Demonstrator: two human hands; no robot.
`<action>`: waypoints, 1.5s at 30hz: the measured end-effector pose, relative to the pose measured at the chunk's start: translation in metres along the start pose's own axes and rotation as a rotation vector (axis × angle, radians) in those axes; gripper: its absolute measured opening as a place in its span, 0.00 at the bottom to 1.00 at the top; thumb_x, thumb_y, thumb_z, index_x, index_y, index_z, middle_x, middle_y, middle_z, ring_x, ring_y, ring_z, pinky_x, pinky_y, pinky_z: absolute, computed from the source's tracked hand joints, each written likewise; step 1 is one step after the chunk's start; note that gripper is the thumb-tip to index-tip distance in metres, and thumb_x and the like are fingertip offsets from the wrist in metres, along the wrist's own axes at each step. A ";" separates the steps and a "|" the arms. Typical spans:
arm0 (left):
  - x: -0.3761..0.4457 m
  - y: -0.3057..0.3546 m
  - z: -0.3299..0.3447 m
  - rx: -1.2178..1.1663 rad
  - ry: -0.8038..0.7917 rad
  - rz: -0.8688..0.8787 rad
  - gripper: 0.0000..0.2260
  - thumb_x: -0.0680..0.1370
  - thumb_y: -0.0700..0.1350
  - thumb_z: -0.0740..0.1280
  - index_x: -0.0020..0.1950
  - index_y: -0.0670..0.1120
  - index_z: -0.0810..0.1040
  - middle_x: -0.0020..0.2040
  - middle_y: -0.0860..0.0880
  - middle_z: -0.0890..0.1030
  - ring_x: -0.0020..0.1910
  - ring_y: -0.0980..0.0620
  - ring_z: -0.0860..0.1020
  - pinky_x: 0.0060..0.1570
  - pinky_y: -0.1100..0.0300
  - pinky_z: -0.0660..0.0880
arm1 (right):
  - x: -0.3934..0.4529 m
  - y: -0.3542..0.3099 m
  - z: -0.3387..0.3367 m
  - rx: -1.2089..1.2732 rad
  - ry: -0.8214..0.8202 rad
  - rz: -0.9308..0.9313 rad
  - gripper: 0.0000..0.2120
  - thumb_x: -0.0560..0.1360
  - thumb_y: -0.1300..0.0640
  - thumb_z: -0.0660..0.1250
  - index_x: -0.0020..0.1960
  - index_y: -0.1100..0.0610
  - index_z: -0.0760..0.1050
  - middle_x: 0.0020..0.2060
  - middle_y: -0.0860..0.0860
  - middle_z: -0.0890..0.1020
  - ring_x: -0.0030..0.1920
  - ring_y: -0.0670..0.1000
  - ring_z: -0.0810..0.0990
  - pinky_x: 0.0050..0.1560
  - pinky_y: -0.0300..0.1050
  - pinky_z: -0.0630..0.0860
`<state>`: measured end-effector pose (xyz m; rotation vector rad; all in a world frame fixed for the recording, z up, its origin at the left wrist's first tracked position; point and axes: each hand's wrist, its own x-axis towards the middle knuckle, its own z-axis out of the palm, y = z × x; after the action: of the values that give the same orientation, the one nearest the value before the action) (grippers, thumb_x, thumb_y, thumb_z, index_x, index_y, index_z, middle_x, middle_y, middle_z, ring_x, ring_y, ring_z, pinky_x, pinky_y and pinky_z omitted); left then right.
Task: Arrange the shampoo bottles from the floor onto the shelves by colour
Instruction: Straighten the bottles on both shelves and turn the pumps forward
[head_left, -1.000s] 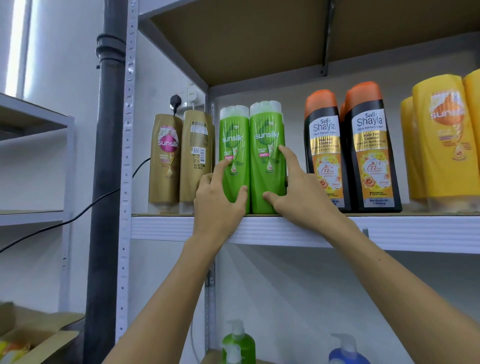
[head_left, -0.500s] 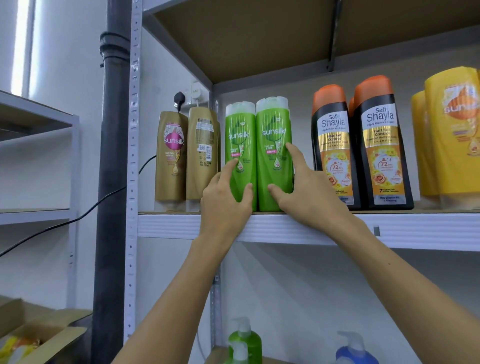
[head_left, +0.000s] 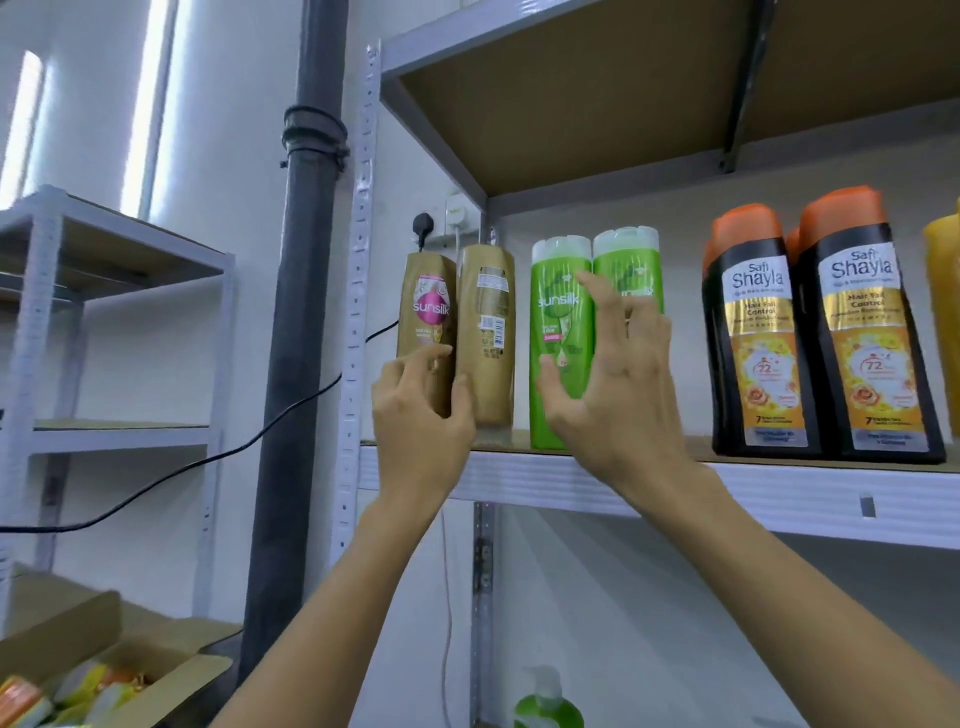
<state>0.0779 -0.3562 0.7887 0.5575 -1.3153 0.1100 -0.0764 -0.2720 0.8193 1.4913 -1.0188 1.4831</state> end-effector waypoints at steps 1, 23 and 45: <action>0.004 -0.005 -0.002 0.008 -0.001 -0.025 0.16 0.78 0.46 0.70 0.65 0.50 0.76 0.61 0.48 0.75 0.60 0.50 0.74 0.55 0.59 0.76 | 0.004 -0.007 0.010 0.058 -0.012 0.010 0.32 0.73 0.51 0.70 0.75 0.52 0.63 0.55 0.53 0.68 0.54 0.52 0.68 0.55 0.50 0.74; 0.028 -0.069 -0.017 0.090 -0.248 -0.005 0.28 0.78 0.51 0.71 0.72 0.67 0.61 0.63 0.50 0.75 0.55 0.48 0.78 0.53 0.46 0.81 | -0.020 -0.044 0.085 -0.233 -0.326 0.149 0.41 0.77 0.40 0.66 0.80 0.52 0.47 0.64 0.59 0.65 0.56 0.58 0.75 0.41 0.44 0.67; 0.038 -0.070 -0.022 -0.085 -0.356 -0.109 0.30 0.78 0.43 0.71 0.73 0.63 0.61 0.57 0.55 0.75 0.53 0.55 0.80 0.47 0.59 0.82 | -0.012 -0.043 0.078 -0.002 -0.410 0.259 0.40 0.78 0.50 0.65 0.80 0.51 0.45 0.52 0.60 0.76 0.42 0.58 0.71 0.42 0.47 0.66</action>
<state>0.1340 -0.4159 0.7983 0.5926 -1.6225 -0.1409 -0.0077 -0.3289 0.8072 1.7565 -1.5035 1.3729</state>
